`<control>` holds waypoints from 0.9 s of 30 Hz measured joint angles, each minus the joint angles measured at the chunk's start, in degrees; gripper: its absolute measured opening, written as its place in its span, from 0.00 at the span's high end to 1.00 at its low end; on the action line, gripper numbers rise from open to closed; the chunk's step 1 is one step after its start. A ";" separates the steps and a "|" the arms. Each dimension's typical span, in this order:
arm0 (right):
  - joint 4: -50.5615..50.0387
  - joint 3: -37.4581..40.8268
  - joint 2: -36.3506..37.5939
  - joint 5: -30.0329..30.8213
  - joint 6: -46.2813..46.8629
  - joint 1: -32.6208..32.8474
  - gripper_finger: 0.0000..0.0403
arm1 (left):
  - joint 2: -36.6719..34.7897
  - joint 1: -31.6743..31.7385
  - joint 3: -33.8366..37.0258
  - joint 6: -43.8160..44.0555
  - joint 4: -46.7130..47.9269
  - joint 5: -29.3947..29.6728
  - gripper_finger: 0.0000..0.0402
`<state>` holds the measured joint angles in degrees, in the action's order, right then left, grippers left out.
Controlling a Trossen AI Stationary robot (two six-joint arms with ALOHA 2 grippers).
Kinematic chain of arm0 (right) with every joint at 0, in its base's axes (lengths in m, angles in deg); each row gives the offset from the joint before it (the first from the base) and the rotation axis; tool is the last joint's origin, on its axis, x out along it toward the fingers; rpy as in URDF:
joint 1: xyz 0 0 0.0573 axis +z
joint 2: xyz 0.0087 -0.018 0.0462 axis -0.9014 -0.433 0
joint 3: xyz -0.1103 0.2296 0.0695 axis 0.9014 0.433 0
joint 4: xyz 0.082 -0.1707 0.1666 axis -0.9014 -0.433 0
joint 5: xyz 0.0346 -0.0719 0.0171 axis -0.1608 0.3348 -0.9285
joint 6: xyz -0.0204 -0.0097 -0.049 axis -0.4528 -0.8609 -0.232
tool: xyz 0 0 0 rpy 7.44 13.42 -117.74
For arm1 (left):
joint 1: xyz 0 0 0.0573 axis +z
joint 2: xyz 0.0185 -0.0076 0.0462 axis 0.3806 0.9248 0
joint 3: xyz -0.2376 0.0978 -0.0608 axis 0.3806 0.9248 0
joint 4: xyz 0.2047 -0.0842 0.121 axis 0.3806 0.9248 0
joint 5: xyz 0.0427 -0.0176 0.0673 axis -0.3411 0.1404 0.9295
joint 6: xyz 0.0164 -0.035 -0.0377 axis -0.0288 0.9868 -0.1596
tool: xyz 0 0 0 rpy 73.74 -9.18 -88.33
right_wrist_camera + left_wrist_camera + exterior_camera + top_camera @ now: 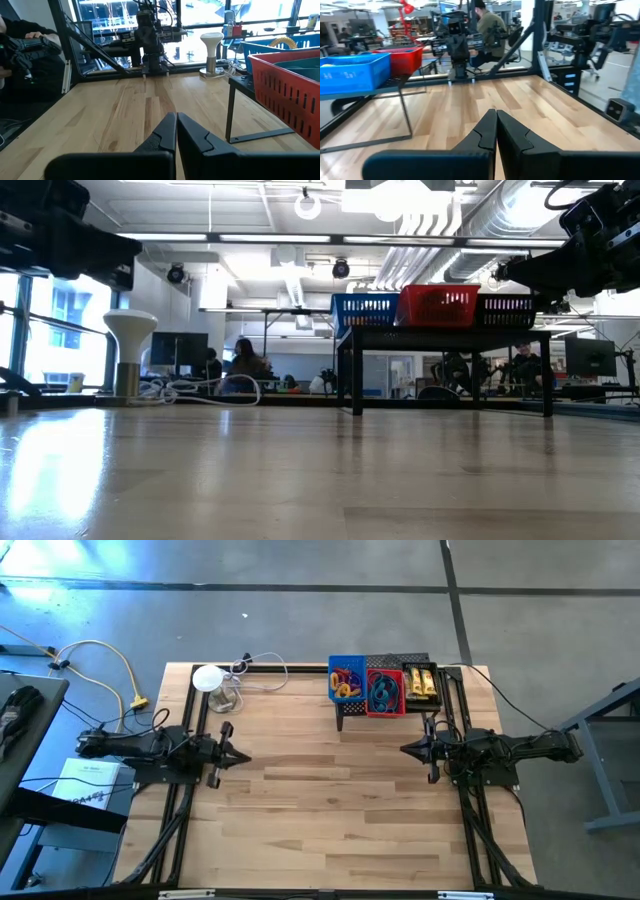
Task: Pick & Place Office Desk Supplies
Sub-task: Return to Home Position
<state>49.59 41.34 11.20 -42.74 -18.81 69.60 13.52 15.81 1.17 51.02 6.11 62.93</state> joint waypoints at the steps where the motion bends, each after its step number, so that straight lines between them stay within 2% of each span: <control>1: 0.01 0.00 0.00 0.00 0.00 -0.02 0.99 | 0.00 0.46 0.00 0.00 0.00 0.00 0.99; 27: 0.02 0.00 0.00 0.00 0.00 -0.02 0.99 | 0.00 1.30 0.00 0.00 -0.02 -0.02 0.99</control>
<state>49.61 41.34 11.20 -42.74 -18.81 69.58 13.52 17.11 1.17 51.02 6.08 62.91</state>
